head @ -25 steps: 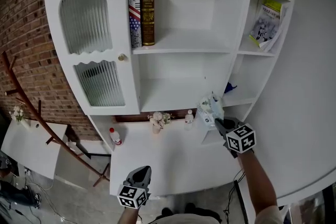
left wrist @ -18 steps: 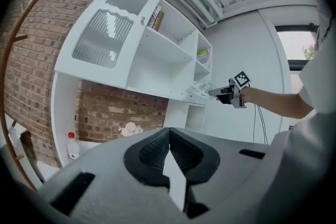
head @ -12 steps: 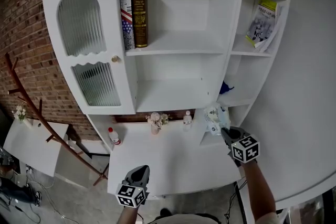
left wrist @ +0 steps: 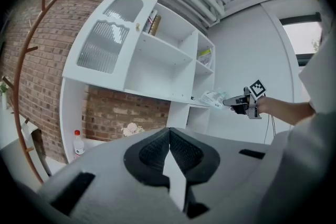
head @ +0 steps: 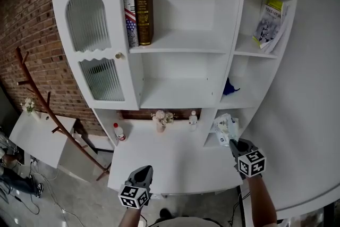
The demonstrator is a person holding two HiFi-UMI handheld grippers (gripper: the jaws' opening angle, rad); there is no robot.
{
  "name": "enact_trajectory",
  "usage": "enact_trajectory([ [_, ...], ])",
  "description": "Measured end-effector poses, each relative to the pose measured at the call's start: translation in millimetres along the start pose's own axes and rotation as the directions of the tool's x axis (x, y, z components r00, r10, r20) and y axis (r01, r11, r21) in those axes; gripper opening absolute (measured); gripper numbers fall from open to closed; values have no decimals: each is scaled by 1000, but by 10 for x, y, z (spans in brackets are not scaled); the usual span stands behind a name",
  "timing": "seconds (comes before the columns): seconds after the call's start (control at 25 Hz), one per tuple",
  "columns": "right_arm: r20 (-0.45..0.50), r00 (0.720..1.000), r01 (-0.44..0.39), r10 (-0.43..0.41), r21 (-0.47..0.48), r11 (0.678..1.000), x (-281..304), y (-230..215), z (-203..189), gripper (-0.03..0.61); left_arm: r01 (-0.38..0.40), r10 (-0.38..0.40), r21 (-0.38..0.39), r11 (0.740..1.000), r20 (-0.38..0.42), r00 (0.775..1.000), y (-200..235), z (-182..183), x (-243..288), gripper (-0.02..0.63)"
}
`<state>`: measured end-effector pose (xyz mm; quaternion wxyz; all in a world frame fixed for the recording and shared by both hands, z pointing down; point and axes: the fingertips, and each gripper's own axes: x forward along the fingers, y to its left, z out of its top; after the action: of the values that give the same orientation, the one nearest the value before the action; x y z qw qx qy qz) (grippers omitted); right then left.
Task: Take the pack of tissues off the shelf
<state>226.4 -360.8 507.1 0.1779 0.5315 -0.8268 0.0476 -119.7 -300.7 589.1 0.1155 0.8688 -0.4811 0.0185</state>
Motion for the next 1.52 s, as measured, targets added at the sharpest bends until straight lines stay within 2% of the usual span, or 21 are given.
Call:
enact_trajectory([
  [0.2, -11, 1000, 6, -6, -15, 1000, -167, -32, -225, 37, -35, 35, 6, 999, 9, 999, -128, -9, -92, 25],
  [0.56, -31, 999, -30, 30, -10, 999, -360, 76, -563, 37, -102, 102, 4, 995, -7, 995, -324, -146, -358, 25],
  [1.0, 13, 997, -70, 70, 16, 997, -576, 267, -628, 37, -148, 149, -8, 989, 16, 989, -452, -170, -591, 25],
  [1.52, 42, 998, -55, 53, 67, 996, -513, 533, -585, 37, -135, 135, 15, 991, 23, 991, -125, -52, -737, 25],
])
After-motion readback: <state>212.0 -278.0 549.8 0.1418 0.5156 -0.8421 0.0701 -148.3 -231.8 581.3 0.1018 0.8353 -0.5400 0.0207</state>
